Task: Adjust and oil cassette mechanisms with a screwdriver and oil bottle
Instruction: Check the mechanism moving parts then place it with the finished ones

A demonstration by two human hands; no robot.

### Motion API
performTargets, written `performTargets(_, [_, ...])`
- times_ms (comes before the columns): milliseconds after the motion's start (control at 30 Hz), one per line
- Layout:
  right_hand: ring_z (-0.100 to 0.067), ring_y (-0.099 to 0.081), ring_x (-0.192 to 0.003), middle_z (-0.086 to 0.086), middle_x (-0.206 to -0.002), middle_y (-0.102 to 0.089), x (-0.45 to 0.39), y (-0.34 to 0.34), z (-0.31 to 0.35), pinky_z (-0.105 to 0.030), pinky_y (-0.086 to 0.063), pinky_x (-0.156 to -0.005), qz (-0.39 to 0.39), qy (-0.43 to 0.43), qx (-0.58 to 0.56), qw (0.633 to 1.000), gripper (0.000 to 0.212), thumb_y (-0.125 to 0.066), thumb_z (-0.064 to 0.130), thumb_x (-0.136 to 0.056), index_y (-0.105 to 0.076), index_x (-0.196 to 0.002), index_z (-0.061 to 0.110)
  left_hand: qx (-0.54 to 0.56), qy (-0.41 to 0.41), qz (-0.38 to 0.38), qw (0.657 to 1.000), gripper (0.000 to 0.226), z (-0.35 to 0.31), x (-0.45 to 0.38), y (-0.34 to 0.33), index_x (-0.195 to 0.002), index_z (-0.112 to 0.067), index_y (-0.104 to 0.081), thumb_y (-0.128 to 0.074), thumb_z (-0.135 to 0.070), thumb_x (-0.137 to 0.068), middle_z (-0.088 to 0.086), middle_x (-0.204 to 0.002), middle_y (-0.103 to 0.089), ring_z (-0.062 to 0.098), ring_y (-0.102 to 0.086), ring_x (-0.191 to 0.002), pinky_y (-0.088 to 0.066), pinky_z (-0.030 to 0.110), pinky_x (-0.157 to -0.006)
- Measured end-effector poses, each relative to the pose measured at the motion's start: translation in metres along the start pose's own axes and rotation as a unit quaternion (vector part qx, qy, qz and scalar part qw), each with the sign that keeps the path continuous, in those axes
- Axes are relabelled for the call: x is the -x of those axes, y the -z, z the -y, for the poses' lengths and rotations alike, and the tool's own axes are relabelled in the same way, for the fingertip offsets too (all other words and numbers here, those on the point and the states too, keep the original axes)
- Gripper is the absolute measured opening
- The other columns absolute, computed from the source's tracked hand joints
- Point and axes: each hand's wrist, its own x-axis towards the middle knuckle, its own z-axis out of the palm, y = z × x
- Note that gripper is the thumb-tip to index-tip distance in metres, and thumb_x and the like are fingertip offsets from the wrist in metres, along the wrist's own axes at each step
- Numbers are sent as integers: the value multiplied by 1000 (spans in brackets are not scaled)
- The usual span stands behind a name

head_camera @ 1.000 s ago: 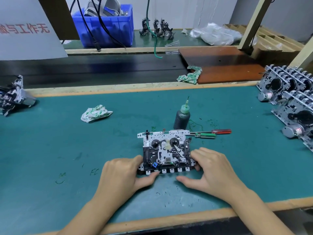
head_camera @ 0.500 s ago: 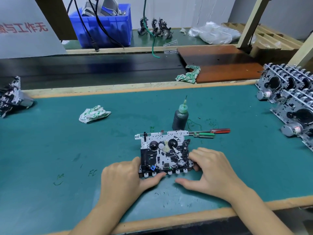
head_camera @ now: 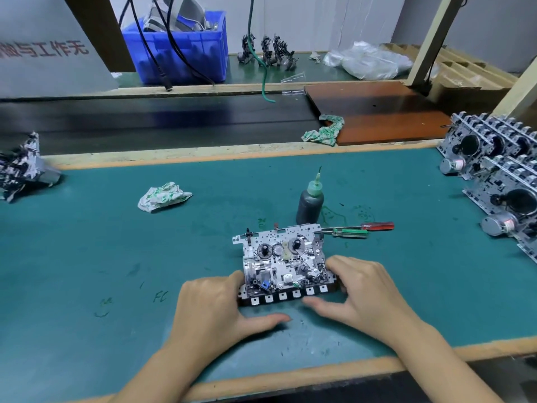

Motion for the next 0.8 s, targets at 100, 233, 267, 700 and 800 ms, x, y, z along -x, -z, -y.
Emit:
performTargets(100, [-11,-29,-44,13,-51,-31,-1,0,2,-24,-32,-42,-9,-35,-27,999,53,-55,69,-63,-33,-60,21,12,-38,10,999,63,2,4,-1,-46,-19,-40,-53,-79,-59,-1,-32,-35,17,-39,-28,-28,18,-34])
performTargets(233, [-11,-27,-45,14,-51,-27,-1,0,0,-24,-29,-44,1,-50,-63,997,54,-59,69,-66,-31,-59,23,10,-27,-2,1000,63,2,4,-2,-43,-18,-45,-53,-77,-61,0,-31,-34,18,-39,-28,-28,18,-34])
performTargets(267, [-11,-30,-46,13,-53,-30,0,1,-2,-26,-30,-45,10,-45,-84,995,52,-58,68,-68,-32,-61,23,9,-20,-1,1000,61,1,4,-1,-44,-18,-47,-52,-76,-61,0,-31,-35,19,-40,-28,-28,17,-34])
performTargets(700, [-19,-46,-42,-8,-41,-49,-12,8,22,-27,-39,-52,-8,-201,-344,917,60,-46,64,-78,-45,-43,14,254,176,-56,950,74,-8,-10,28,-46,-9,-39,-36,-75,-79,14,-40,-36,20,-28,-38,-33,37,-49])
performTargets(800, [-14,-38,-37,-6,-33,-40,-23,6,29,-18,-34,-47,-7,-288,-376,881,72,-54,72,-76,-40,-34,15,259,234,-22,937,81,-9,-20,32,-46,-2,-39,-30,-78,-74,14,-35,-37,13,-31,-36,-35,33,-50])
